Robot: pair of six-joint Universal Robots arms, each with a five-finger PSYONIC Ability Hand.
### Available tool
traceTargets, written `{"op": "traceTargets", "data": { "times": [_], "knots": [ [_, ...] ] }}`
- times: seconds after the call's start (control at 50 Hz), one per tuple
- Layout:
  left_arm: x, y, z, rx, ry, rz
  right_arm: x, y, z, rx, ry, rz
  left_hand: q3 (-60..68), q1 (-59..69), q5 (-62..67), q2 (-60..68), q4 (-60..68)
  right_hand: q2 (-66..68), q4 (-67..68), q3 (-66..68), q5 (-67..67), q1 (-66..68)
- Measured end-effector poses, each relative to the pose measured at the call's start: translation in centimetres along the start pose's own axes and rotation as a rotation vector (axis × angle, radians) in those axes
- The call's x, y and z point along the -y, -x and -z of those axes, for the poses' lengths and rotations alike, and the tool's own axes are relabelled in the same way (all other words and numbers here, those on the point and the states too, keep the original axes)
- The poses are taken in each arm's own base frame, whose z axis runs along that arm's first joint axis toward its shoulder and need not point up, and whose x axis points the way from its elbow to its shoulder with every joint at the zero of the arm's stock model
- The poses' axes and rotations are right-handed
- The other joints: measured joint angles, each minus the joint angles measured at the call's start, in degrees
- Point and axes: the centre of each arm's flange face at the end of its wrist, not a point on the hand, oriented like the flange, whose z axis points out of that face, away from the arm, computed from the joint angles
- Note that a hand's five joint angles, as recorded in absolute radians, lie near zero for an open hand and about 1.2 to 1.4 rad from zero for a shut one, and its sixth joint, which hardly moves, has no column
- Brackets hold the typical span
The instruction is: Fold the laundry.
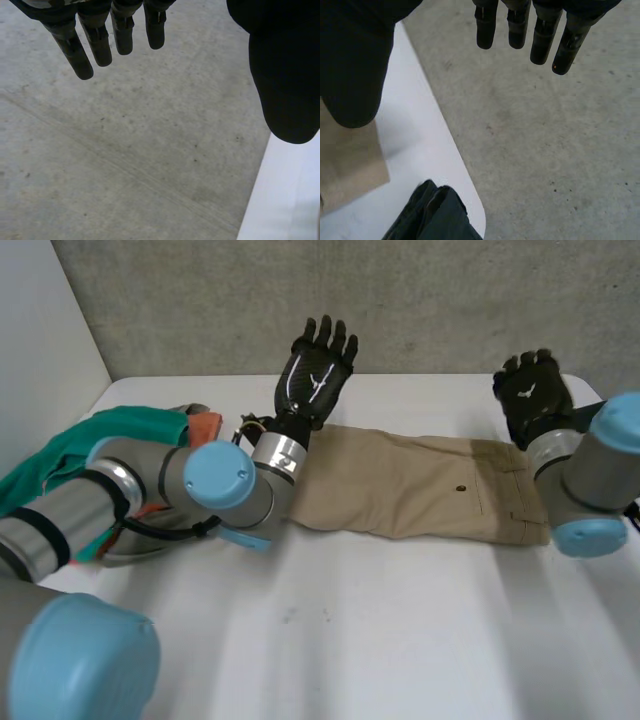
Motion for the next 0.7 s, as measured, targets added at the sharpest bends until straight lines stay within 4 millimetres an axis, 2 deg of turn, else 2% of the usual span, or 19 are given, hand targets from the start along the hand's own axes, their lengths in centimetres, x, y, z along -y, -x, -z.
{"op": "traceTargets", "data": {
  "times": [0.06, 0.12, 0.2, 0.3, 0.42, 0.56, 0.6, 0.64, 0.66, 0.7],
  "knots": [
    [1.8, 1.2, 0.7, 0.01, 0.032, 0.027, 1.8, -1.9, 1.9, 0.034, 0.03, -0.101, 0.0, 0.0, 0.0, 0.0, 0.0, 0.0, 0.0, 0.0, 0.0, 0.0],
    [2.8, 1.9, 1.6, 0.015, 0.07, 0.059, 2.5, -2.9, 3.5, 0.087, 0.085, -0.186, 0.0, 0.0, 0.0, 0.0, 0.0, 0.0, 0.0, 0.0, 0.0, 0.0],
    [4.5, 3.1, 3.5, 0.019, 0.141, 0.138, 2.2, -3.4, 5.9, 0.198, 0.214, -0.318, 0.0, 0.0, 0.0, 0.0, 0.0, 0.0, 0.0, 0.0, 0.0, 0.0],
    [6.1, 4.2, 6.6, -0.016, 0.257, 0.259, 1.2, -2.5, 8.5, 0.335, 0.365, -0.446, 0.0, 0.0, 0.0, 0.0, 0.0, 0.0, 0.0, 0.0, 0.0, 0.0],
    [7.1, 4.8, 9.8, -0.076, 0.394, 0.375, -0.4, -1.3, 9.6, 0.378, 0.404, -0.489, 0.0, 0.0, 0.0, 0.0, 0.0, 0.0, 0.0, 0.0, 0.0, 0.0],
    [7.2, 4.7, 11.8, -0.11, 0.478, 0.428, -2.5, 0.2, 8.9, 0.333, 0.349, -0.433, 0.0, 0.0, 0.0, 0.0, 0.0, 2.6, 1.9, 3.0, 1.8, 1.5],
    [7.1, 4.6, 12.3, -0.115, 0.493, 0.433, -3.4, 0.8, 8.5, 0.321, 0.337, -0.392, 0.0, 0.0, 0.0, 0.0, 0.0, 8.4, 7.5, 8.7, 6.7, 6.6],
    [6.9, 4.6, 12.4, -0.116, 0.499, 0.433, -4.2, 1.2, 8.3, 0.314, 0.337, -0.356, 0.0, 0.0, 0.0, 0.0, 0.0, 8.8, 8.3, 9.5, 7.5, 7.0],
    [6.8, 4.6, 12.5, -0.117, 0.501, 0.433, -4.8, 1.5, 8.1, 0.31, 0.344, -0.331, 0.0, 0.0, 0.0, 0.0, 0.0, 28.0, 25.8, 27.1, 24.2, 23.6],
    [6.8, 4.6, 12.5, -0.116, 0.502, 0.431, -5.6, 1.5, 7.9, 0.303, 0.357, -0.303, 0.0, 0.0, 0.0, 0.0, 0.0, 48.1, 46.2, 47.8, 43.4, 35.4]
  ]
}}
